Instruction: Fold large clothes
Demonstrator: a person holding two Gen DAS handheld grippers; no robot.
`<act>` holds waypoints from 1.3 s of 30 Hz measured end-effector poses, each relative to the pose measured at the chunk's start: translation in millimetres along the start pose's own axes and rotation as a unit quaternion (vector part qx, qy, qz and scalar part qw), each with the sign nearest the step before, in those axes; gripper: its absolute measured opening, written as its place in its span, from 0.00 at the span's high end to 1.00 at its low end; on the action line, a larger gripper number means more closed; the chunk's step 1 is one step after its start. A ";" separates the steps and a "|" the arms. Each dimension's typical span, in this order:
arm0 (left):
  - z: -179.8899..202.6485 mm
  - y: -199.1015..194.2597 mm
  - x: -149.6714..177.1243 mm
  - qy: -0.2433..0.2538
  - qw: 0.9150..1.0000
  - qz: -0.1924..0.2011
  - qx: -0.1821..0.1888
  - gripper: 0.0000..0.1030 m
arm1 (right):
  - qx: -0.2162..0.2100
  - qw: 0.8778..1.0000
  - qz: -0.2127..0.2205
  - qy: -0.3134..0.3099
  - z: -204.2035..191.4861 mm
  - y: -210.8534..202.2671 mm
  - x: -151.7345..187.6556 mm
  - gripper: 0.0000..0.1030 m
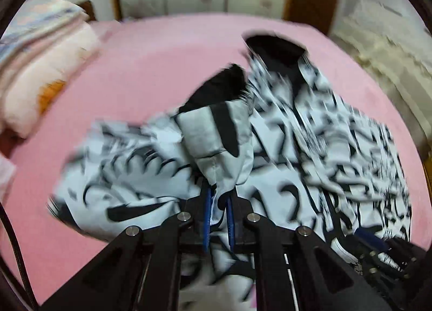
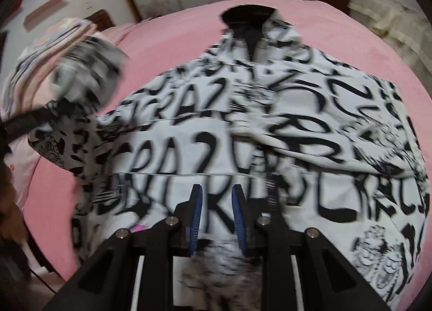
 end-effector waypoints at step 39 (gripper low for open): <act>-132.2 -3.1 102.7 -0.071 0.996 -0.003 -0.056 0.30 | -0.226 0.958 -0.081 0.155 -12.7 85.7 4.7 0.52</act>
Point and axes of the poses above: each gripper's, at about its wrist camera, not at the fingertips, and y roughly the way its jaws point, z to its right, x to its underside, the point moved 9 cm from there along y, roughly the way its jaws point, and after that the axes turned 5 degrees about -y, right-handed, at the moved point
